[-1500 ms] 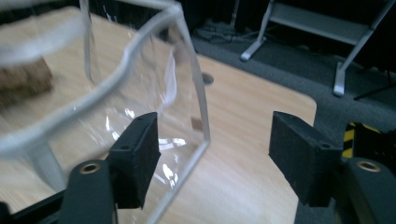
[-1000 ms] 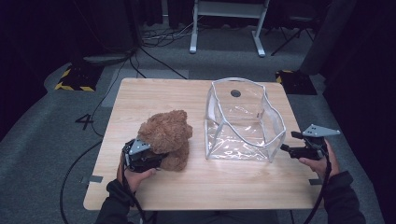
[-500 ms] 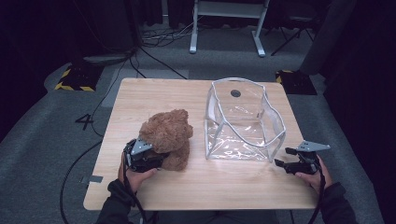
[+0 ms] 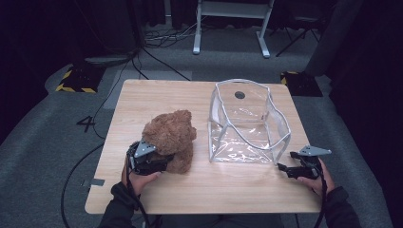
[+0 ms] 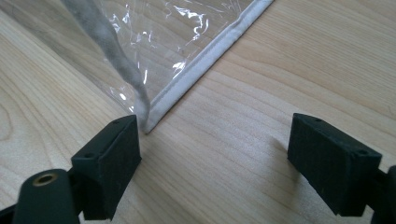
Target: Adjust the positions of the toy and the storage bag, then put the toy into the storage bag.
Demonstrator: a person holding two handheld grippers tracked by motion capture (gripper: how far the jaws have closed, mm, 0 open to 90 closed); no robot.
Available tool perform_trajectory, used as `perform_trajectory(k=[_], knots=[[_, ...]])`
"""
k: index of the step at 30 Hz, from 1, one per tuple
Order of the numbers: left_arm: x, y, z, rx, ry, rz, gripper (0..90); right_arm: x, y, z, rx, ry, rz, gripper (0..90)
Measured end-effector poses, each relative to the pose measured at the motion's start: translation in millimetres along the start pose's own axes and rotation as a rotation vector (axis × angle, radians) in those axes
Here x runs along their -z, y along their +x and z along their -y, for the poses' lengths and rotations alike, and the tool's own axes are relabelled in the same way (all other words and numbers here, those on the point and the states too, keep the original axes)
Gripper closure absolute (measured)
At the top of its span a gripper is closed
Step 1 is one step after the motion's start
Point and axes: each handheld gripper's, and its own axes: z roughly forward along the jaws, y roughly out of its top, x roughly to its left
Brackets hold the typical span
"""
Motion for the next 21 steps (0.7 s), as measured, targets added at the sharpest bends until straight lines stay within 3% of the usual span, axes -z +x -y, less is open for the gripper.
perform_trajectory(k=[4,8,13,16,21], knots=[[-2.0,-1.2,1.1,-0.006,0.000,-0.003,26.5,-0.1,0.0,-0.1,0.000,0.000,0.000,16.9],[-2.7,-1.5,0.7,-0.012,0.003,-0.003,28.2,-0.1,-0.2,-0.2,0.000,0.000,-0.002,16.9],[-4.0,-1.5,-2.1,-0.026,0.007,0.004,45.8,-0.5,0.0,-0.5,-0.002,0.000,0.002,16.8],[-4.3,-2.4,-4.2,-0.053,0.008,0.001,51.1,-0.5,0.1,-0.5,-0.002,0.000,0.002,16.8],[-4.7,-3.6,-6.8,-0.055,-0.013,0.007,57.0,-0.5,0.1,-0.5,-0.002,0.000,0.002,16.8]])
